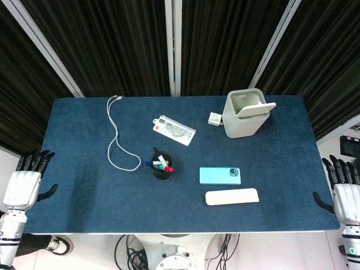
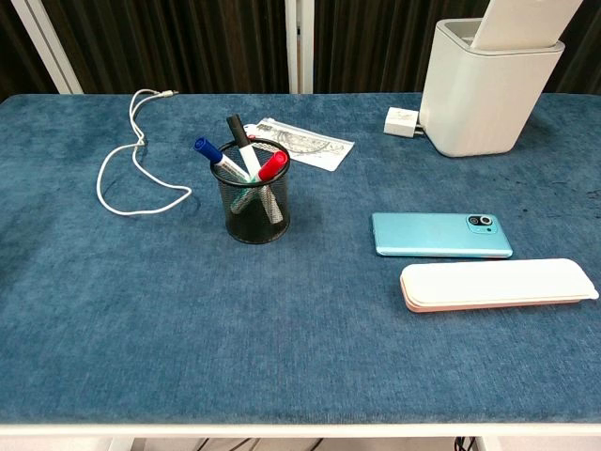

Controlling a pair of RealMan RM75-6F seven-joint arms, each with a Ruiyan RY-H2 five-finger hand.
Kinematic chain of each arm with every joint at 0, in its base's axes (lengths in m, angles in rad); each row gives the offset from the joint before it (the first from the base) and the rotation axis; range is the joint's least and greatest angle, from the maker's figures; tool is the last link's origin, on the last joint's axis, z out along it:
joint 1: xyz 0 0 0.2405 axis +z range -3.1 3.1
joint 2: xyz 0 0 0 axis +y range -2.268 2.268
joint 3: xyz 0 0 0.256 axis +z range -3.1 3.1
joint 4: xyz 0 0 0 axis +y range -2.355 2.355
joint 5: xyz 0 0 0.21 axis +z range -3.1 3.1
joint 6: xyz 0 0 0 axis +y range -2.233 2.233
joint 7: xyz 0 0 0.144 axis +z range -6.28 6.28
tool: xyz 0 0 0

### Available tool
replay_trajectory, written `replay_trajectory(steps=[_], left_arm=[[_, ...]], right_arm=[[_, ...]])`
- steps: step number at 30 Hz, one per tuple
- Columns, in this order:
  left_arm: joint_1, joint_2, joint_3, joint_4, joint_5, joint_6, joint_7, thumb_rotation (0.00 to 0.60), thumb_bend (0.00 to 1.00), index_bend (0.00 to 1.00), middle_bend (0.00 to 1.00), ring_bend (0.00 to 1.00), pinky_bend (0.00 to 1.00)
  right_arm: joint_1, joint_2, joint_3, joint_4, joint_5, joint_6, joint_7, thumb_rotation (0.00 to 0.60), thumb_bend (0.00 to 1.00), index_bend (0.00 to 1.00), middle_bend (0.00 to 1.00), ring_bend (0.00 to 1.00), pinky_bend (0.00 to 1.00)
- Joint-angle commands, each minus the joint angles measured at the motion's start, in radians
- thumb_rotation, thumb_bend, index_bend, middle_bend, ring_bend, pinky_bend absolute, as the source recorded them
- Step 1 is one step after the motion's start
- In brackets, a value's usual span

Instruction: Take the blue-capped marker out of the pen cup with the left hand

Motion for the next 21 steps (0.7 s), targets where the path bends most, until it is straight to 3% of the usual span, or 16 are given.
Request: replay_trajectory(steps=[1,6,12,21], left_arm=[[-0.003,0.000,-0.002,-0.005,0.007,0.006,0.003,0.600,0.23,0.12,0.10,0.00,0.07],[-0.025,0.021,-0.002,-0.031,0.017,-0.021,0.035,0.600,0.23,0.13,0.10,0.00,0.11],[-0.091,-0.008,-0.030,-0.034,0.103,-0.027,0.050,0.600,0.23,0.19,0.18,0.10,0.23],[-0.276,-0.089,-0.090,-0.024,0.023,-0.268,0.081,0.600,0.23,0.22,0.25,0.20,0.34]], right_arm=[[0.002,0.001,0.004,0.001,0.006,-0.004,0.003,0.600,0.18,0.00,0.00,0.00,0.00],[0.005,0.007,0.008,0.005,0.028,-0.023,0.005,0.600,0.18,0.00,0.00,0.00,0.00],[0.007,0.011,0.011,0.011,0.016,-0.013,0.015,0.600,0.18,0.00,0.00,0.00,0.00],[0.002,0.028,0.016,0.001,0.025,-0.008,0.028,0.600,0.18,0.00,0.00,0.00,0.00]])
